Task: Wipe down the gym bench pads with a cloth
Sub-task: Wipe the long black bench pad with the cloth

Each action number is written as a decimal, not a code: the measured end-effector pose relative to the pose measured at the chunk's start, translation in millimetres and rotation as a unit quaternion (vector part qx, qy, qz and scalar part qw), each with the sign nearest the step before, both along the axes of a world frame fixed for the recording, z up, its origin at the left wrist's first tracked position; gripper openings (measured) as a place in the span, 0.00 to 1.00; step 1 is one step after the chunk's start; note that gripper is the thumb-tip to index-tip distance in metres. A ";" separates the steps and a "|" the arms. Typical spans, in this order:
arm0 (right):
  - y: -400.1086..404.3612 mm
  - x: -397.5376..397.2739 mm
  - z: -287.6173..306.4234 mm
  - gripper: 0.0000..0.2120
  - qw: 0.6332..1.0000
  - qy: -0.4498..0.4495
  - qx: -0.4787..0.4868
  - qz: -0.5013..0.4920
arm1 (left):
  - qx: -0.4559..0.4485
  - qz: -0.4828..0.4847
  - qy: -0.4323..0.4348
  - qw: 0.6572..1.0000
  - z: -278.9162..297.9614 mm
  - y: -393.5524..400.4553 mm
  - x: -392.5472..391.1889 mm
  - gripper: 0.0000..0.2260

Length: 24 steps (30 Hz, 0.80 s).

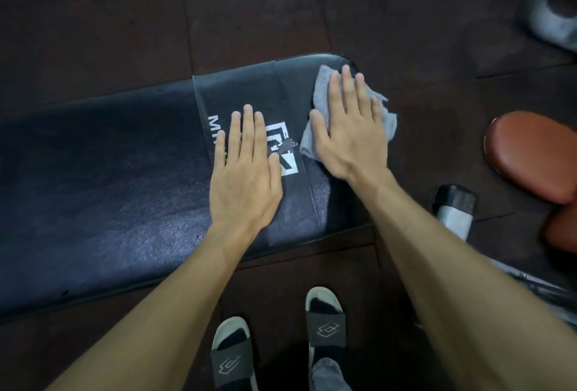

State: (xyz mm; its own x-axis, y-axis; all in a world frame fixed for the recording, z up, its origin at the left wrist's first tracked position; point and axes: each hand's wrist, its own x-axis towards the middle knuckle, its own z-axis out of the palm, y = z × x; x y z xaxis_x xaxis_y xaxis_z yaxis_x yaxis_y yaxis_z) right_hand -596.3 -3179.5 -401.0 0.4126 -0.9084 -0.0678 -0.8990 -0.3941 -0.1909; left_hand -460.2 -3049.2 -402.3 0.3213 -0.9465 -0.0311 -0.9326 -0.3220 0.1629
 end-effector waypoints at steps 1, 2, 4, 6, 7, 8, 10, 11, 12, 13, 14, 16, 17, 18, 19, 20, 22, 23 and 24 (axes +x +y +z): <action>-19.0 6.9 -0.4 0.34 1.000 -0.003 0.011 0.008 | 0.002 0.002 -0.001 1.000 0.8 -0.5 -1.0 0.28; -35.0 12.5 -0.5 0.34 1.000 -0.005 0.018 0.018 | 0.004 0.004 -0.002 1.000 1.1 -0.5 -2.0 0.28; -49.4 17.6 -2.0 0.33 0.999 -0.007 0.017 0.036 | 0.006 0.005 -0.006 1.000 2.0 0.1 -2.5 0.29; -39.1 10.3 -0.7 0.32 0.998 -0.006 0.012 0.057 | 0.008 0.006 -0.005 1.000 3.1 1.0 -2.6 0.29; -26.2 0.9 0.8 0.32 0.998 -0.005 0.013 0.068 | 0.009 0.006 -0.004 1.000 3.1 1.1 -2.7 0.29; -9.8 -11.2 2.4 0.32 0.997 -0.003 0.015 0.074 | 0.010 0.006 -0.001 1.000 3.1 1.0 -2.7 0.29; 24.1 -38.6 6.8 0.31 0.996 0.008 0.025 0.084 | 0.012 0.007 0.004 1.000 3.3 1.2 -2.8 0.29; 39.1 -51.6 9.2 0.31 0.995 0.019 0.029 0.092 | 0.014 0.006 0.005 1.000 3.6 1.3 -3.0 0.29; 51.9 -63.1 11.3 0.31 0.994 0.031 0.032 0.105 | 0.015 0.006 0.005 1.000 3.7 1.1 -3.1 0.29; 62.3 -72.1 12.6 0.31 0.991 0.043 0.034 0.122 | 0.017 0.007 0.004 1.000 3.5 0.9 -2.8 0.29; 69.6 -79.3 14.1 0.31 0.988 0.052 0.034 0.139 | 0.019 0.009 0.005 1.000 3.5 0.9 -2.3 0.29; 73.5 -87.2 18.1 0.32 0.984 0.060 0.033 0.162 | 0.021 0.012 0.007 1.000 3.5 1.1 -1.4 0.29; 72.2 -87.7 18.6 0.32 0.985 0.058 0.033 0.159 | 0.022 0.012 0.007 1.000 3.5 0.9 -0.8 0.29; 70.3 -86.0 18.6 0.33 0.988 0.052 0.036 0.140 | 0.024 0.011 0.009 1.000 3.1 0.8 -0.8 0.29; 67.2 -82.1 17.7 0.35 0.992 0.044 0.043 0.113 | 0.024 0.010 0.010 1.000 2.8 0.6 -0.9 0.29; 63.9 -76.6 15.8 0.36 0.994 0.039 0.048 0.089 | 0.025 0.011 0.012 1.000 2.8 0.6 -1.0 0.29; 58.7 -65.4 11.2 0.36 0.995 0.045 0.038 0.077 | 0.029 0.012 0.012 0.999 1.8 -0.3 -1.6 0.29; 56.2 -59.7 9.3 0.35 0.994 0.051 0.026 0.092 | 0.032 0.014 0.010 0.999 1.5 -0.4 -1.6 0.29; 53.7 -54.1 8.5 0.34 0.992 0.054 0.014 0.113 | 0.034 0.015 0.008 0.999 1.8 0.0 -1.9 0.29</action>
State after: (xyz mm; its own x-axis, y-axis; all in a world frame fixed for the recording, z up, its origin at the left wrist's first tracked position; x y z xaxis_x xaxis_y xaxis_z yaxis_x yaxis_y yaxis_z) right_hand -650.4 -3125.7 -392.5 0.5947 -0.7903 -0.1479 -0.8040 -0.5841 -0.1116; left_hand -462.1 -3049.2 -400.5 0.3490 -0.9318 -0.0996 -0.9196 -0.3609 0.1549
